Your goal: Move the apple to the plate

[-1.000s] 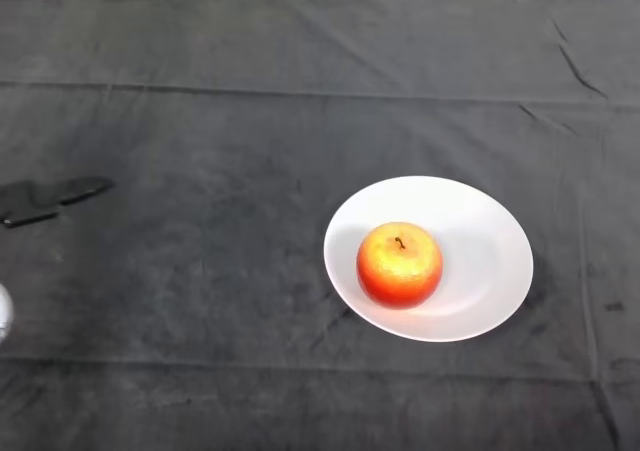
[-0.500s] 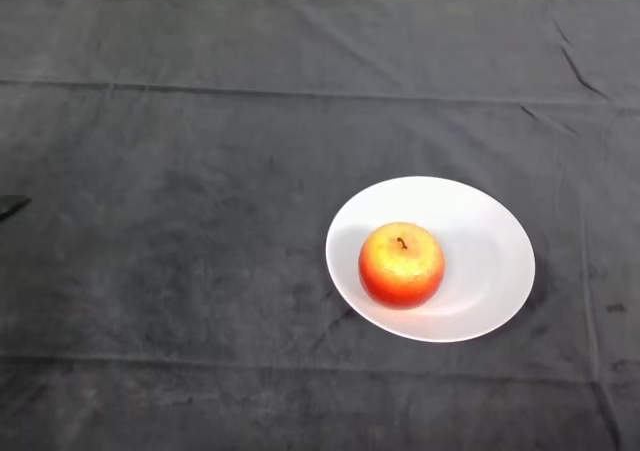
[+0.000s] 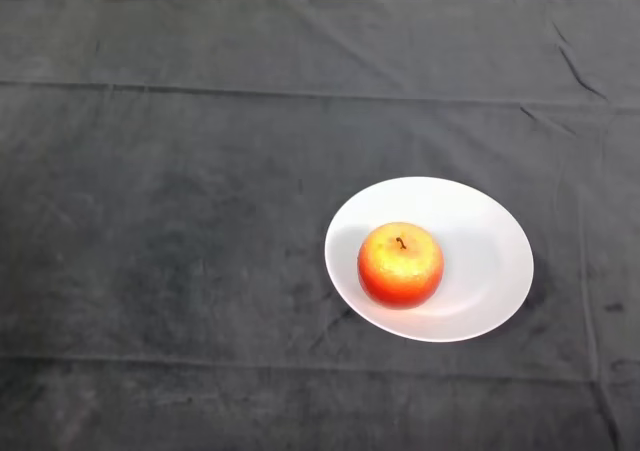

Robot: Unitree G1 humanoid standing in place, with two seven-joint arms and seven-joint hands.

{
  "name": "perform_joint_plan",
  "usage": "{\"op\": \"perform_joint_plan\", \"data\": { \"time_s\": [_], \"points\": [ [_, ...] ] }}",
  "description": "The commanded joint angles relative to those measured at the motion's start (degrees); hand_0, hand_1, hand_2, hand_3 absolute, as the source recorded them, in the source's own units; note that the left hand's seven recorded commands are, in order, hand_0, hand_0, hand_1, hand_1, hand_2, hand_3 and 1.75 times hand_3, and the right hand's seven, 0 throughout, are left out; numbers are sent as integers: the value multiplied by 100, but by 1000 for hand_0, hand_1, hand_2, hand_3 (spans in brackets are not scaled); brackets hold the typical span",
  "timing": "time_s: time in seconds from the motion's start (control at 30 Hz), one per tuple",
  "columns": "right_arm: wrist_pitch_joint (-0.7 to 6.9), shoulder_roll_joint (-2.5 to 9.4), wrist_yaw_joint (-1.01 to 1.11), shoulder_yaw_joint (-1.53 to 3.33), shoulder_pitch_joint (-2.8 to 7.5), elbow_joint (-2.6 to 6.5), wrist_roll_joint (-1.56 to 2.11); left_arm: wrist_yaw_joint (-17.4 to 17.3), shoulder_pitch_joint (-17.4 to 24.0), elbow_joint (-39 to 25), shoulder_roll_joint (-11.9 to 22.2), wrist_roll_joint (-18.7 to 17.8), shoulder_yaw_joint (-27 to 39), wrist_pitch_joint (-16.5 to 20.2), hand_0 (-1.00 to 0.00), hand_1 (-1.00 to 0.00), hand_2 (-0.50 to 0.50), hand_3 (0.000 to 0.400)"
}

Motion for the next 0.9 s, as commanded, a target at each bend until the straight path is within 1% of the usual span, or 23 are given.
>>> {"op": "perform_joint_plan", "data": {
  "time_s": [0.03, 0.37, 0.9],
  "points": [
    [4, -20, -18, -6, 71, -214, 102, -20, 39, 140, -24, 110, 276, 0, 0, 0, 0, 0],
    [4, -20, -19, -6, 72, -215, 102, -170, 7, 270, -74, 192, 419, -78, 0, 0, 0, 0],
    [4, -23, -16, -7, 70, -208, 103, -460, -241, 1005, -121, 274, 636, -464, 0, 0, 0, 0]
  ]
}}
